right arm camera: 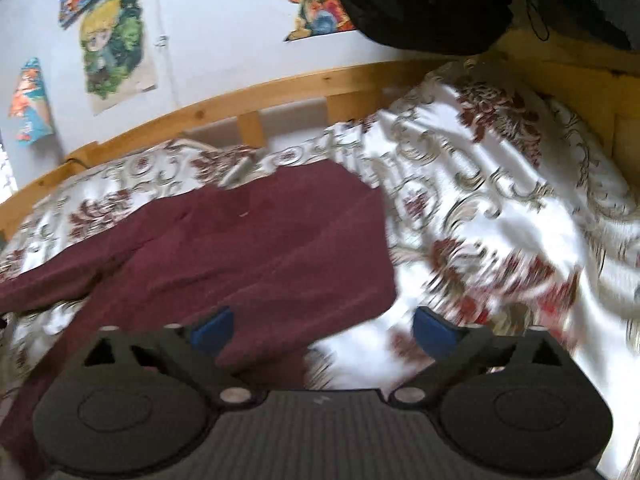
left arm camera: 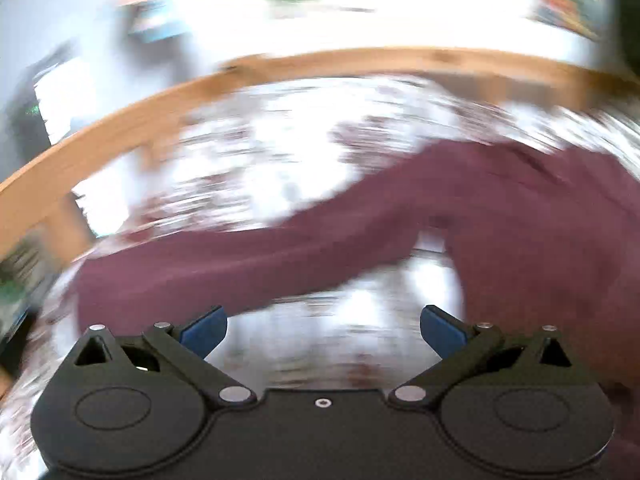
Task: Fold small clothes
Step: 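Grasp the shirt side and sleeve nearest the left tool with the left tool, then fold the held side across the shirt body and open the left tool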
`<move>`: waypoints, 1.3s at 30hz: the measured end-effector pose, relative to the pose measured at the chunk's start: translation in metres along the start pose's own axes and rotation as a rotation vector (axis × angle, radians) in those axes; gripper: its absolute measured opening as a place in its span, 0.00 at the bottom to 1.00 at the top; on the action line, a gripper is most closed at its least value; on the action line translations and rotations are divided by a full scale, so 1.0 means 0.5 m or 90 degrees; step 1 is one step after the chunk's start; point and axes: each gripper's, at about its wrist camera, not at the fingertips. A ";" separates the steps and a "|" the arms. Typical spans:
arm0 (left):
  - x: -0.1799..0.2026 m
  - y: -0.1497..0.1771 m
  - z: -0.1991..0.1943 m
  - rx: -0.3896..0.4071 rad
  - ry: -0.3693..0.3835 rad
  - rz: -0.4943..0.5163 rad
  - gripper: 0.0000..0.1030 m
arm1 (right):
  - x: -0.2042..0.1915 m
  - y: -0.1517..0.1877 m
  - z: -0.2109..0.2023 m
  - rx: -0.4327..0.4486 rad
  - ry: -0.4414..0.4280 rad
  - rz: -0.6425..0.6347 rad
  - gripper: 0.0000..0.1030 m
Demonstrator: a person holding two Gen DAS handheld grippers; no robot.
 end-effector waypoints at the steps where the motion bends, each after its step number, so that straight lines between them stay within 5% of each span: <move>1: -0.035 0.006 0.001 -0.008 -0.030 -0.056 0.99 | -0.013 0.004 -0.003 -0.010 -0.014 0.005 1.00; 6: -0.166 0.036 0.015 -0.019 -0.086 -0.322 0.99 | -0.075 0.031 -0.014 -0.033 -0.068 0.023 1.00; 10: -0.200 0.021 0.025 0.013 -0.114 -0.415 0.98 | -0.100 0.048 -0.003 -0.037 -0.111 0.014 1.00; 12: -0.197 0.006 0.027 0.034 -0.139 -0.441 0.85 | -0.098 0.058 0.003 -0.047 -0.118 0.021 1.00; 14: -0.197 -0.009 0.024 0.049 -0.183 -0.471 0.37 | -0.090 0.065 0.007 -0.062 -0.123 0.033 1.00; 16: -0.199 -0.023 0.026 0.056 -0.208 -0.491 0.08 | -0.080 0.068 0.008 -0.070 -0.114 0.051 1.00; 21: -0.169 -0.026 -0.028 0.170 -0.211 -0.449 0.06 | -0.064 0.066 0.002 -0.064 -0.114 0.074 1.00; 31: -0.029 -0.122 -0.121 0.351 0.056 -0.248 0.06 | -0.058 0.054 -0.011 -0.050 -0.104 0.087 1.00; 39: 0.164 -0.185 -0.130 0.337 0.340 -0.125 0.06 | 0.004 0.014 -0.033 0.001 -0.054 0.099 1.00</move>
Point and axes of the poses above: each gripper's, at about its wrist camera, not at the fingertips, and z roughly the way its jaws point, x to its right, y to its underside, and after that the axes turned 2 degrees about -x, right-handed
